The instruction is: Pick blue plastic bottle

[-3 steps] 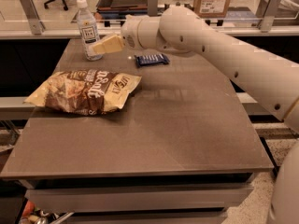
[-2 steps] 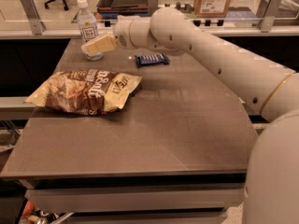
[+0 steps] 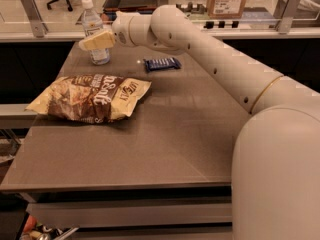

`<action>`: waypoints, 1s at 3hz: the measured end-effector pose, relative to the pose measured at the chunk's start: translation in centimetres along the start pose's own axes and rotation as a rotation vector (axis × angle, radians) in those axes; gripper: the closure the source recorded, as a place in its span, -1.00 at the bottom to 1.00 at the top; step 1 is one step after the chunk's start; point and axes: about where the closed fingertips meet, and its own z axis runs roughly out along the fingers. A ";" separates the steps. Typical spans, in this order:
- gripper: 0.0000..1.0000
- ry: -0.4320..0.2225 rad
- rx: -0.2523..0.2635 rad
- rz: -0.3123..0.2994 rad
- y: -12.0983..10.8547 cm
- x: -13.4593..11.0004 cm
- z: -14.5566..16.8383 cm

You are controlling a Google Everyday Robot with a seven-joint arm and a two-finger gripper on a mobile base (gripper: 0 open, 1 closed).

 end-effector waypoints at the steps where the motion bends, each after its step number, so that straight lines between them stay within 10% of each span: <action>1: -1.00 -0.021 -0.034 -0.008 -0.2 -0.1 2.1; 3: -0.63 -0.039 -0.073 -0.006 -0.4 0.2 3.9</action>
Offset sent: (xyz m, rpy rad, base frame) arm 0.0395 0.0363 -0.0162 0.0432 -0.0068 0.1150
